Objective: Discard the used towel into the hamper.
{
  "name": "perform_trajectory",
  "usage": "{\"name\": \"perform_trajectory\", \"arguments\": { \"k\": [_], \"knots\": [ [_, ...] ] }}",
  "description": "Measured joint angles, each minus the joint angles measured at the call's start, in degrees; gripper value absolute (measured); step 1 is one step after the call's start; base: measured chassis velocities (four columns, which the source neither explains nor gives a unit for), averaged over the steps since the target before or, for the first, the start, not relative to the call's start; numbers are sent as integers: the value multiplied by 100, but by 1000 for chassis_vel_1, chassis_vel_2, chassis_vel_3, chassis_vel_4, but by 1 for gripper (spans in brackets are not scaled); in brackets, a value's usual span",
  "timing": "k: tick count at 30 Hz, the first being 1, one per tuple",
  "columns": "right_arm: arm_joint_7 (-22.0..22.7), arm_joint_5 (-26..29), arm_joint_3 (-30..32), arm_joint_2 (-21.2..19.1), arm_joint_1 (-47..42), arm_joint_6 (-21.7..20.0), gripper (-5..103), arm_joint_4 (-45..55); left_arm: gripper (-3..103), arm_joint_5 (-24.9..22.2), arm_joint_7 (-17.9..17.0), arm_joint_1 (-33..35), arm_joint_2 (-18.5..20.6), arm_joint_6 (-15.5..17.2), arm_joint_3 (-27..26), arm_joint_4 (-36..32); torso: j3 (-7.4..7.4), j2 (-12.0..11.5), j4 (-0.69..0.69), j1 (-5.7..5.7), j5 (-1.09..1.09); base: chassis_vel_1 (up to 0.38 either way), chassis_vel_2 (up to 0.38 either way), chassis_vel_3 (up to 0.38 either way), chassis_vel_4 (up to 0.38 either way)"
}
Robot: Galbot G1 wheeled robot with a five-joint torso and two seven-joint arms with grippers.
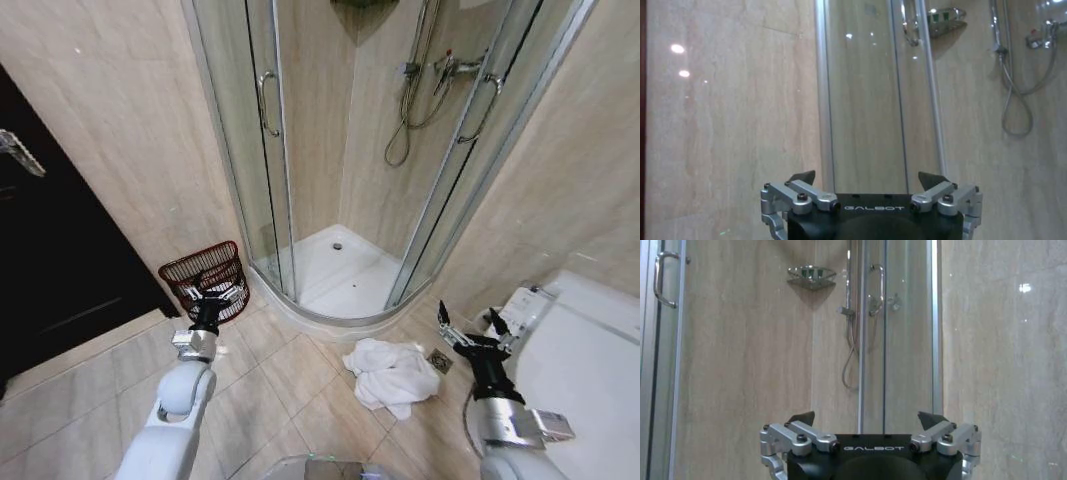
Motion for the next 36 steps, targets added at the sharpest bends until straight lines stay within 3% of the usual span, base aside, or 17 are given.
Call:
{"name": "perform_trajectory", "arguments": {
  "k": [36],
  "knots": [
    [-1, -118, -6, 69, 40, -62, 100, 128, 100, -109, 2, -129, 7, 138, 71, -128, 531, 906, 0, 374, 0, 0, 0, 0, 0]
  ]
}}
